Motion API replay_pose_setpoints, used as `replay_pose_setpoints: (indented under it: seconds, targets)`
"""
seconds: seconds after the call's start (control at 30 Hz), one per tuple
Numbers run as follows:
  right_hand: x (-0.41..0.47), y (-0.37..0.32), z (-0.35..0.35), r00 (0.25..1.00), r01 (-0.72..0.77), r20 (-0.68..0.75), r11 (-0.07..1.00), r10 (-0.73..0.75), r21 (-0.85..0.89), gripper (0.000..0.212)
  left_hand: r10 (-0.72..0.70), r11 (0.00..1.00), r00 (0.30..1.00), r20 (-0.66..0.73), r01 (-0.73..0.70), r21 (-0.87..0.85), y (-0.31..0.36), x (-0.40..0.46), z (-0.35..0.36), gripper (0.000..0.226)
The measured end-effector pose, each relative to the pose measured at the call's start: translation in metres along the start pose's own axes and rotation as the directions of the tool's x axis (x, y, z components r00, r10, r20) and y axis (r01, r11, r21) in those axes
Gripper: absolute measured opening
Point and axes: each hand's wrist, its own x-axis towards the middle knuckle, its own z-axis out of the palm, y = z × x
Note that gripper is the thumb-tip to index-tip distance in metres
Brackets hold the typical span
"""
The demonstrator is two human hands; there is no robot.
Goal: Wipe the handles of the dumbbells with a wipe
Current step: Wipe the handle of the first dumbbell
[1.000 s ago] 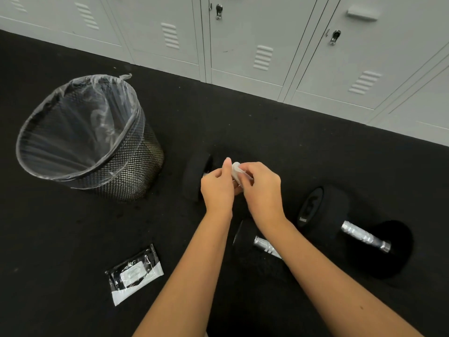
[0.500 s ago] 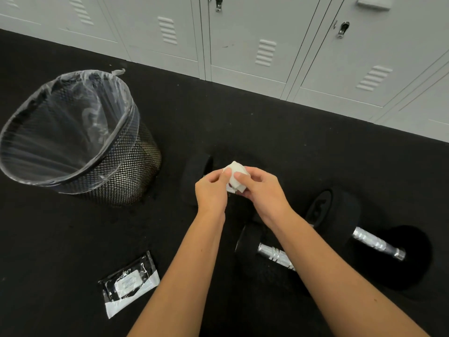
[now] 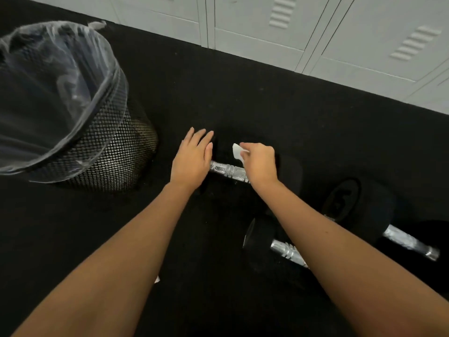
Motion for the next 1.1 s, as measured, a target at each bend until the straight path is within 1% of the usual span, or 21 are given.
replay_pose_setpoints:
  seconds: [0.07,0.13,0.2,0.23,0.3,0.37,0.43,0.5,0.57,0.63,0.73,0.83,0.93,1.03,1.1]
  targets:
    - [0.009,-0.003,0.009,0.997,0.067,0.049,0.99,-0.061,-0.128,0.03,0.014,1.0,0.996,-0.091,-0.012,0.027,-0.001,-0.002,0.005,0.041]
    - [0.016,-0.007,0.018,0.991,0.102,0.108,0.977,-0.082,-0.19,0.033,0.018,1.0,0.993,-0.118,-0.015,0.021,-0.002,-0.003,0.007,0.041]
    - [0.021,-0.012,0.027,0.983,0.117,0.169,0.96,-0.075,-0.255,0.03,0.012,1.0,0.993,-0.117,-0.012,0.001,-0.002,-0.002,0.007,0.041]
    - [0.023,-0.015,0.03,0.98,0.1,0.193,0.957,-0.048,-0.271,0.027,0.01,1.0,0.993,-0.116,-0.01,-0.004,-0.002,-0.002,0.007,0.041]
    - [0.027,-0.022,0.038,0.973,0.01,0.226,0.967,0.05,-0.256,0.023,0.009,1.0,0.993,-0.117,-0.011,-0.015,-0.003,-0.002,0.007,0.041]
    - [0.029,-0.027,0.046,0.967,-0.026,0.242,0.972,0.085,-0.235,0.02,0.008,0.999,0.992,-0.125,-0.012,-0.031,-0.004,-0.003,0.008,0.041]
    - [0.027,-0.029,0.05,0.959,0.017,0.279,0.972,0.05,-0.233,0.018,0.007,0.999,0.991,-0.133,-0.012,-0.043,-0.004,-0.003,0.008,0.041]
    - [0.023,-0.024,0.05,0.945,0.109,0.327,0.966,-0.028,-0.233,0.019,0.0,0.999,0.991,-0.133,-0.007,-0.051,-0.004,-0.003,0.008,0.041]
    - [0.016,-0.012,0.042,0.919,0.217,0.378,0.945,-0.113,-0.245,0.031,-0.004,0.999,0.992,-0.129,-0.003,-0.052,-0.004,-0.003,0.008,0.041]
    - [0.015,0.0,0.034,0.895,0.27,0.417,0.938,-0.161,-0.216,0.039,-0.005,0.999,0.992,-0.13,-0.002,-0.049,-0.004,-0.002,0.008,0.041]
    - [0.023,0.003,0.035,0.912,0.236,0.393,0.933,-0.116,-0.273,0.039,-0.007,0.999,0.991,-0.136,0.0,-0.051,-0.004,-0.002,0.009,0.04]
    - [0.025,-0.007,0.043,0.939,0.176,0.333,0.956,-0.09,-0.237,0.039,-0.005,0.999,0.99,-0.144,-0.003,-0.053,-0.005,-0.002,0.011,0.04]
    - [0.018,-0.008,0.047,0.947,0.207,0.285,0.961,-0.149,-0.186,0.032,-0.005,0.999,0.99,-0.144,-0.002,-0.046,-0.007,-0.002,0.012,0.04]
    - [0.015,0.004,0.042,0.94,0.247,0.272,0.96,-0.204,-0.134,0.027,-0.006,0.999,0.991,-0.13,0.0,-0.047,-0.006,-0.002,0.011,0.04]
    - [0.019,0.008,0.04,0.946,0.227,0.264,0.965,-0.187,-0.129,0.029,-0.005,0.999,0.992,-0.129,-0.001,-0.042,-0.006,-0.001,0.011,0.041]
